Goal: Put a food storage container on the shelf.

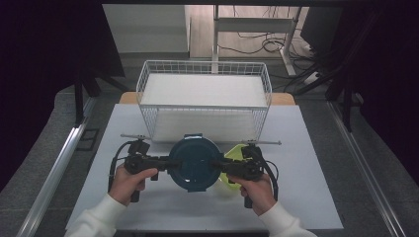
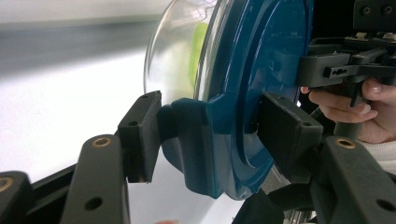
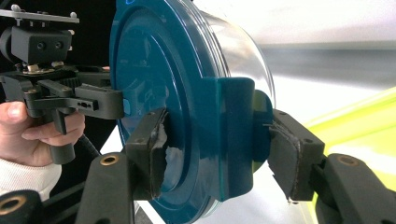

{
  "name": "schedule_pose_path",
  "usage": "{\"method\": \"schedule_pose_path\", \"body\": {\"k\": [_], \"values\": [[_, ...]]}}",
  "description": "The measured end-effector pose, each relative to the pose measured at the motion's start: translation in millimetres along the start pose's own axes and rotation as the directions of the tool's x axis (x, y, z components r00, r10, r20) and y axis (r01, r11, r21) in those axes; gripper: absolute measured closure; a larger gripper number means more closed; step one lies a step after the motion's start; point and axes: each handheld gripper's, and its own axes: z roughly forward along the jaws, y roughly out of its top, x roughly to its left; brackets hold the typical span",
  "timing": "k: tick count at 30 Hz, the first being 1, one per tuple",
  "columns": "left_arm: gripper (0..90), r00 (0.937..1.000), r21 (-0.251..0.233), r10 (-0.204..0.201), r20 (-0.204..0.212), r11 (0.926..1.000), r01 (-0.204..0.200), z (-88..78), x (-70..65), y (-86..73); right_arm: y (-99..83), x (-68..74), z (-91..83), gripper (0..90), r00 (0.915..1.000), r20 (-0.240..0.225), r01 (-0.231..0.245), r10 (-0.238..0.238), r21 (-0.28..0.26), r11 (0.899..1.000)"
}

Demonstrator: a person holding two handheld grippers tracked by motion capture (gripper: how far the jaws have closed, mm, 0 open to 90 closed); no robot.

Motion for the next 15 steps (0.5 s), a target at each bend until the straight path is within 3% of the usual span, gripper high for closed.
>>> {"method": "schedule_pose_path", "body": {"k": [15], "values": [[41.4,0.9994,-0.024,0.035,-0.003,0.9991,-0.035,-3.5,-5.3,35.9,30.5,1.0,-6.4,42.1,0.9998,0.002,0.022,-0.022,-0.036,0.999]]}}
